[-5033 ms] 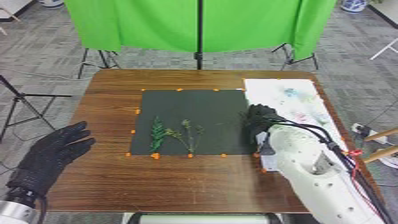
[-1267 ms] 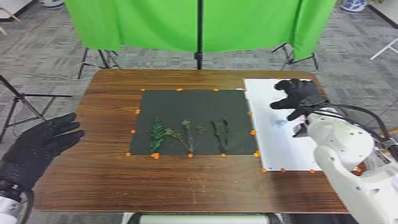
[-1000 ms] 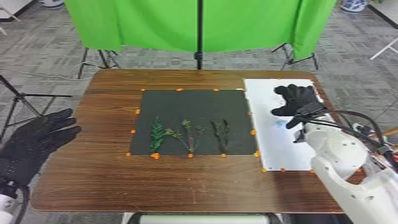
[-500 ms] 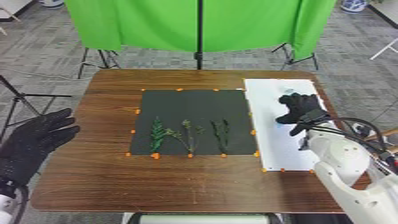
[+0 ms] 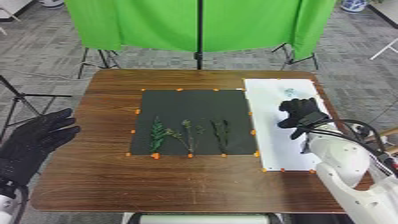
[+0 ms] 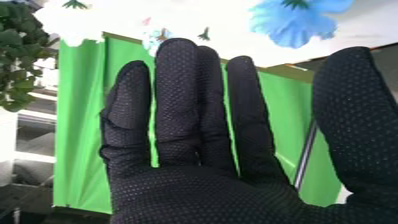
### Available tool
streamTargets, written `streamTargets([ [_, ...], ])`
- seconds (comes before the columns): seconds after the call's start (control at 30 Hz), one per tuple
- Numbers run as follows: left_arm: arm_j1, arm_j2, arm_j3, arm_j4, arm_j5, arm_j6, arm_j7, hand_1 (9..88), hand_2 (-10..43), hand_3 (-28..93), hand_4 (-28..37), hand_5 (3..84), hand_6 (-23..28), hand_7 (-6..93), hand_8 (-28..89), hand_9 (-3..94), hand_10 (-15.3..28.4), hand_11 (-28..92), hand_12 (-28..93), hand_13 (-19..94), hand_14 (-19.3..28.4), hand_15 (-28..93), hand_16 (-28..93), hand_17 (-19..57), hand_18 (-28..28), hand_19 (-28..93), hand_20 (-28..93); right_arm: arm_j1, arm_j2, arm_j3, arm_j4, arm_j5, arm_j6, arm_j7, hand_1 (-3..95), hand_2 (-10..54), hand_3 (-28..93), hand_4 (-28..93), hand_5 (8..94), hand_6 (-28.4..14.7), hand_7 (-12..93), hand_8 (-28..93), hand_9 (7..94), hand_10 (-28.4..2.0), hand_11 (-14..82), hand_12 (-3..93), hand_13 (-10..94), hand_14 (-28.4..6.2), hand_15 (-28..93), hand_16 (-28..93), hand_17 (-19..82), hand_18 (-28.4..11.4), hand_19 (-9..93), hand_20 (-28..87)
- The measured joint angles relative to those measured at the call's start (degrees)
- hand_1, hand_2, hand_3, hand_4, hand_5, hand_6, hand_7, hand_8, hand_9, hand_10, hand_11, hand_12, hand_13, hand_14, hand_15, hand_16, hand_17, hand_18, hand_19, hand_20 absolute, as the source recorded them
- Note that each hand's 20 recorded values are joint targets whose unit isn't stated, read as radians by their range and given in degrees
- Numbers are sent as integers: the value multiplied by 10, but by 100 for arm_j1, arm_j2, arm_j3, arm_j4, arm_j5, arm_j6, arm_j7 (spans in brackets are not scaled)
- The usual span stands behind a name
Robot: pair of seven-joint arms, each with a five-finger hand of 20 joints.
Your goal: Arrange flowers
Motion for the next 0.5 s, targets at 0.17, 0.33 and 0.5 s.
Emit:
streamTargets([
  [0.17,-8,-1,7,0,0,2,-6,288,44,701,-246,404,44,208,-113,353,119,275,153,280,155,414,-40,-60,223,525,7,-4,-1,-44,19,-49,-103,-68,288,-95,881,-283,474,-4,305,-219,526,-83,445,222,557,-49,679,186,250,-176,791,436],
  [0.33,-12,-1,1,0,0,2,-9,289,45,701,-246,404,44,209,-113,353,119,275,153,280,155,414,-40,-60,223,526,6,-1,0,-142,141,-66,-64,-114,388,-95,822,-283,533,11,355,-228,621,-46,343,335,608,-27,624,259,271,-169,802,426],
  [0.5,-32,1,-58,-2,-2,2,-12,290,46,699,-246,405,44,207,-112,354,118,274,154,281,154,414,-39,-60,223,525,7,20,-1,-267,280,-27,257,-75,481,-59,769,-283,673,10,498,-163,824,-25,219,451,722,-25,583,302,326,-170,837,416],
])
